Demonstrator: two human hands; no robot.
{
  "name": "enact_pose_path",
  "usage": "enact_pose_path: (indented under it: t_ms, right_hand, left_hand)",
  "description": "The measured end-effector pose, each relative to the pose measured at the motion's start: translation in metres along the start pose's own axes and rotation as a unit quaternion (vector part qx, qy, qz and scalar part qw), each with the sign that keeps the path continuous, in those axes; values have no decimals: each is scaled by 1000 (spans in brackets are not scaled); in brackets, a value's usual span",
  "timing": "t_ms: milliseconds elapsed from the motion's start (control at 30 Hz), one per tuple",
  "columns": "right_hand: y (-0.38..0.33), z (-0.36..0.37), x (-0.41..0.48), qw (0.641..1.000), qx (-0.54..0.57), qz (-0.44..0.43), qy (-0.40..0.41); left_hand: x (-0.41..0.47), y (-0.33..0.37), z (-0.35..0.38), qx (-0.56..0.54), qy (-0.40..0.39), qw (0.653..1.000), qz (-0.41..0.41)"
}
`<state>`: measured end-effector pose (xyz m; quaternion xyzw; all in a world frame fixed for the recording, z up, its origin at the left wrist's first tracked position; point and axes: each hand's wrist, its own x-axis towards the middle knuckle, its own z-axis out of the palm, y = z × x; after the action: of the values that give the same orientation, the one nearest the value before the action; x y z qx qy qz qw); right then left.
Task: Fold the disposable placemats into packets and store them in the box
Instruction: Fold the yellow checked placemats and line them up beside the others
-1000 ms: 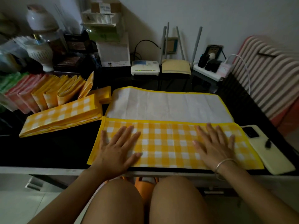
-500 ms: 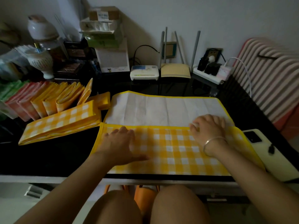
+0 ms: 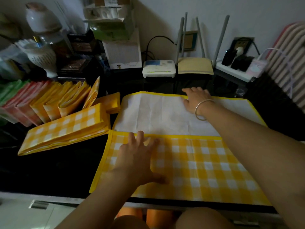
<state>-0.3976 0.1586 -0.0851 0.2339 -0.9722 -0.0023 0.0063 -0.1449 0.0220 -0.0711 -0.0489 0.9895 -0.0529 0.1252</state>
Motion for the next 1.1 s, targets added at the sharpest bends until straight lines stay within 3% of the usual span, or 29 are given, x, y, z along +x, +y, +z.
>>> enact_pose_path:
  t_ms: [200,333,433,633,833,967,1100]
  right_hand:
    - [3,-24,-13,988,-12,-23,152]
    - [3,-54,-51,953,50,-78,288]
    - [-1,-76,-90,930,49,-128,341]
    - [-8,-100,-163,915,-5,-203,348]
    - [-10,-102,-177,927,-3,-207,314]
    - [-17,-98,-172,930,0,-206,304]
    - [-20,-95,-165,934,-7,-198,299]
  left_hand:
    - [-1,1,1,4,5,1000,0]
    - [-2,1,1,-2,4,1000,-2]
    - [-4,1,1,-9,1,1000,-4]
    - [-19,8,9,-62,19,997,-35]
    - [-34,1,14,-120,24,987,-109]
    - [-25,-27,17,-176,57,976,-113]
    - [-21,-44,20,-173,39,976,-126]
